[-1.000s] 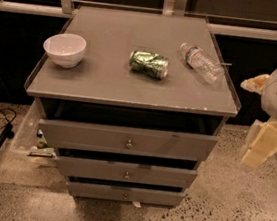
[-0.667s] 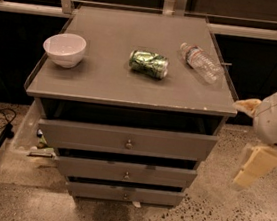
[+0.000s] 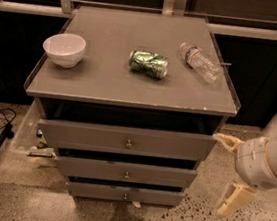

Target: Open middle drawer

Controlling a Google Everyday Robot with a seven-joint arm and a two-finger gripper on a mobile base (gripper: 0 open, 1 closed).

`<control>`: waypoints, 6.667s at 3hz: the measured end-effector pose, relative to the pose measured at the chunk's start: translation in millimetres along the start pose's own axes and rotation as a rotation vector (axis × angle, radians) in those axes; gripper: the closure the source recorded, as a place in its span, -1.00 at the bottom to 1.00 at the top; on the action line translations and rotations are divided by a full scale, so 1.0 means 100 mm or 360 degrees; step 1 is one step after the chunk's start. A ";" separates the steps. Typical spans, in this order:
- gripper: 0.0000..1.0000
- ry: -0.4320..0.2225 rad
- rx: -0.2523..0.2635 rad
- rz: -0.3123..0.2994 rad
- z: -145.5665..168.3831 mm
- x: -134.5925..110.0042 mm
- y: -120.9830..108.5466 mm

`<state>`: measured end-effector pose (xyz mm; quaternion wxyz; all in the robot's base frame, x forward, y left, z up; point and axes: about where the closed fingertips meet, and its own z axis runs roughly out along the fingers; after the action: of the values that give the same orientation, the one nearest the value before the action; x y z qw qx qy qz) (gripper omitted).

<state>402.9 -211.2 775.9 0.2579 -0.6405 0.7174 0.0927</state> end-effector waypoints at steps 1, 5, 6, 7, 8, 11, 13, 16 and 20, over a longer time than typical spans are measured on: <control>-1.00 -0.0004 0.0008 -0.0116 -0.01 -0.01 0.00; -1.00 -0.0140 -0.0016 -0.0239 1.16 0.03 0.24; -1.00 -0.0146 0.0052 -0.0286 1.69 0.15 0.27; -1.00 -0.0096 0.0141 -0.0320 2.13 0.43 0.19; -1.00 -0.0086 0.0172 -0.0252 2.43 0.79 0.00; -1.00 -0.0139 0.0151 -0.0177 3.00 1.01 -0.20; -1.00 -0.0222 0.0141 -0.0091 3.36 1.20 -0.40; -1.00 -0.0370 0.0147 -0.0031 3.77 1.25 -0.84; -0.15 -0.0318 0.0154 -0.0014 3.93 1.34 -0.87</control>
Offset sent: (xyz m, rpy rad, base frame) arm 0.0002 -0.0002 0.0006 -0.0128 -0.0373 0.0565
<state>579.6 -159.8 393.6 0.3591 -0.6181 0.6889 0.1204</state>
